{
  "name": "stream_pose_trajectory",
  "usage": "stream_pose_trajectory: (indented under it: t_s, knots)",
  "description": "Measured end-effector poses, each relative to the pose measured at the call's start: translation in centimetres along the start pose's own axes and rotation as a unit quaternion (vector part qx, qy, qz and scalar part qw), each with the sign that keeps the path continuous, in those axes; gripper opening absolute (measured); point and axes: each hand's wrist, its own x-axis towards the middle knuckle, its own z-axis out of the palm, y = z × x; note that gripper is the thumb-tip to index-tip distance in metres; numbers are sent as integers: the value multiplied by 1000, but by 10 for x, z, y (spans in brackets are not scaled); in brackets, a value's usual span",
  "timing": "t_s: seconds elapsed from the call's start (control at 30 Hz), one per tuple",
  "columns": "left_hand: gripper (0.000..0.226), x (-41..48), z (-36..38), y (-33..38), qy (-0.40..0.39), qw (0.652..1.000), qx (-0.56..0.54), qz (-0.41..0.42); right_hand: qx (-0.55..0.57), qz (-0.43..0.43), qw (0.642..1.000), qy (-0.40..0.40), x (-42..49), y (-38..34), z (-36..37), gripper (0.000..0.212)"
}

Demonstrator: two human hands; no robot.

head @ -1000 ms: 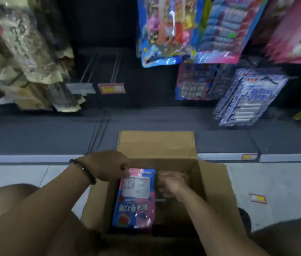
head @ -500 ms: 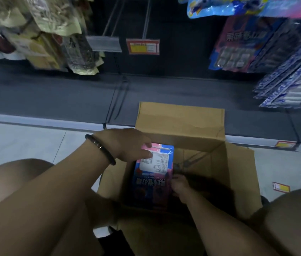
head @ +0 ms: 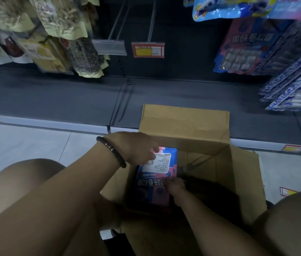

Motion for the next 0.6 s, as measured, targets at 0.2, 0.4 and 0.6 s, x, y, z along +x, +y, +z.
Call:
stream_pose_trajectory:
  t_s: [0.2, 0.4, 0.6]
  knots:
    - [41, -2, 1, -2, -2, 1000, 27, 12, -17, -5, 1000, 14, -4, 0, -31, 17]
    - [37, -11, 0, -2, 5, 999, 29, 21, 40, -57, 998, 12, -61, -48, -83, 9]
    - [30, -11, -10, 11, 173, 985, -7, 1, 6, -140, 985, -98, -137, -142, -171, 17]
